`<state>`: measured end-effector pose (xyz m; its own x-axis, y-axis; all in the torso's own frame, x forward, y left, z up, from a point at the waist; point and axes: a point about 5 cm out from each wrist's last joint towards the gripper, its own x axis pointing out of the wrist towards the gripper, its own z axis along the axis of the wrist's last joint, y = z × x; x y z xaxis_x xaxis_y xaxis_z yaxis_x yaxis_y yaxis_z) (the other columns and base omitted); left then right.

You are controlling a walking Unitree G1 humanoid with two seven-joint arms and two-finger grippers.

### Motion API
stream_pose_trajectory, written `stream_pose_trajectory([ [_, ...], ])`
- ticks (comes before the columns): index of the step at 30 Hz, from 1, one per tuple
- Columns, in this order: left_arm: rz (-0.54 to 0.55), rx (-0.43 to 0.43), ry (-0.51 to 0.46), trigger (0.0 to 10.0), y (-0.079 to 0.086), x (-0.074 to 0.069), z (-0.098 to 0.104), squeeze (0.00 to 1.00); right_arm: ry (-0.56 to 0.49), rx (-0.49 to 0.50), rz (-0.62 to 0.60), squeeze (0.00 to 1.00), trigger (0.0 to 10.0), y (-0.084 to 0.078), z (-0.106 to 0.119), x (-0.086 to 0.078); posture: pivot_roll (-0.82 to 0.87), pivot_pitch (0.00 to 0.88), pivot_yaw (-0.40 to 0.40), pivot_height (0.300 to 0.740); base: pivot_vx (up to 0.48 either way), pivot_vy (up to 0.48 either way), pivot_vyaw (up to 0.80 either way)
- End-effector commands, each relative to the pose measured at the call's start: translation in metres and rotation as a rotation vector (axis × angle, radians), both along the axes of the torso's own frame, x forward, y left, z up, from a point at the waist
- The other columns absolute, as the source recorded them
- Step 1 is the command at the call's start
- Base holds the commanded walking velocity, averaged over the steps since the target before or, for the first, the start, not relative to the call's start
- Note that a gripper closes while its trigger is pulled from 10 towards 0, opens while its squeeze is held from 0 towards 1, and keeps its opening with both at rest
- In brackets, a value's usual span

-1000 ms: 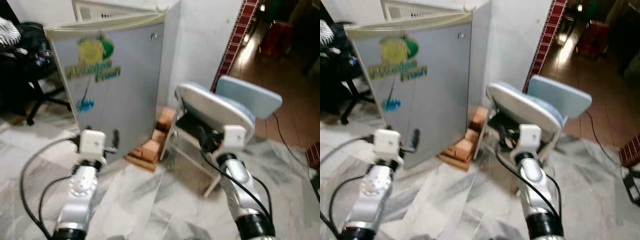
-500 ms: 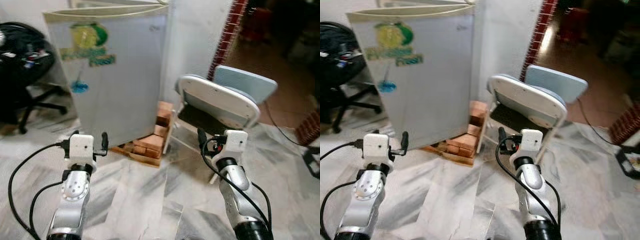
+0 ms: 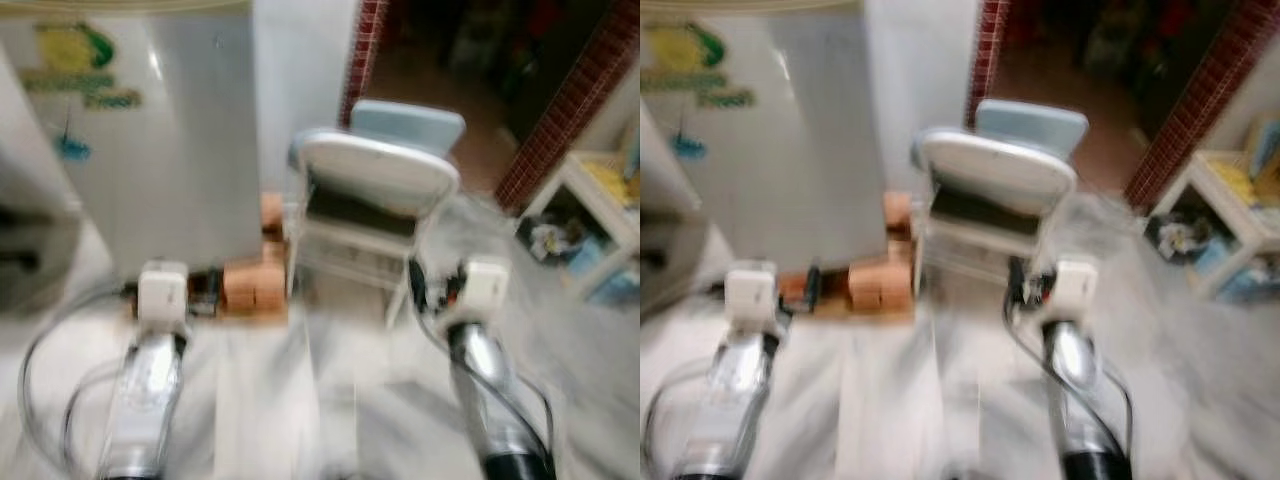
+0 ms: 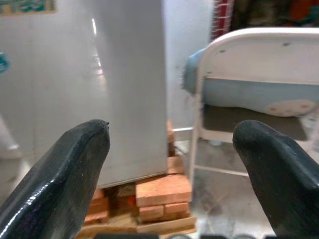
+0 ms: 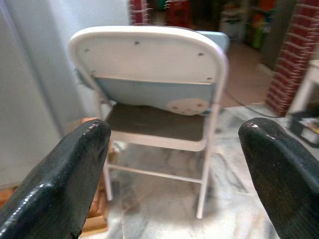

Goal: Restocking fridge

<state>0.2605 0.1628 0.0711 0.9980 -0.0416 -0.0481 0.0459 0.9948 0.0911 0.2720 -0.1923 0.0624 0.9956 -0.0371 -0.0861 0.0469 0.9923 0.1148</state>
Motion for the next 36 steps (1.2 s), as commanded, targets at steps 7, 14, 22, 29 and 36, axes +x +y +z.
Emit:
stream_pose_trajectory([
  [7,0.013,0.017,0.011,10.0,0.0114,-0.0013,0.0002,0.00,-0.046,0.014,0.012,0.00,10.0,0.0060,0.0113,0.0086,0.04,0.000,-0.036,0.740,0.000,0.480,-0.80],
  [14,0.017,0.015,0.015,10.0,0.0118,-0.0024,-0.0004,0.00,-0.045,0.011,0.018,0.00,10.0,0.0075,0.0102,0.0080,0.04,0.000,-0.037,0.740,0.000,0.480,-0.80],
  [22,0.010,0.016,0.022,10.0,0.0116,-0.0025,-0.0017,0.00,-0.037,0.010,0.011,0.00,10.0,0.0056,0.0079,0.0068,0.04,0.000,-0.034,0.740,0.000,0.480,-0.33],
  [29,-0.009,0.026,0.036,10.0,0.0107,-0.0027,-0.0040,0.00,-0.043,0.015,-0.018,0.00,10.0,0.0046,0.0065,0.0050,0.03,0.000,0.002,0.740,0.000,0.480,-0.45],
  [36,-0.026,0.019,0.040,10.0,0.0091,0.0028,-0.0032,0.00,-0.041,0.012,-0.028,0.00,10.0,0.0042,0.0049,0.0028,0.02,0.000,0.006,0.740,0.000,0.480,0.00],
])
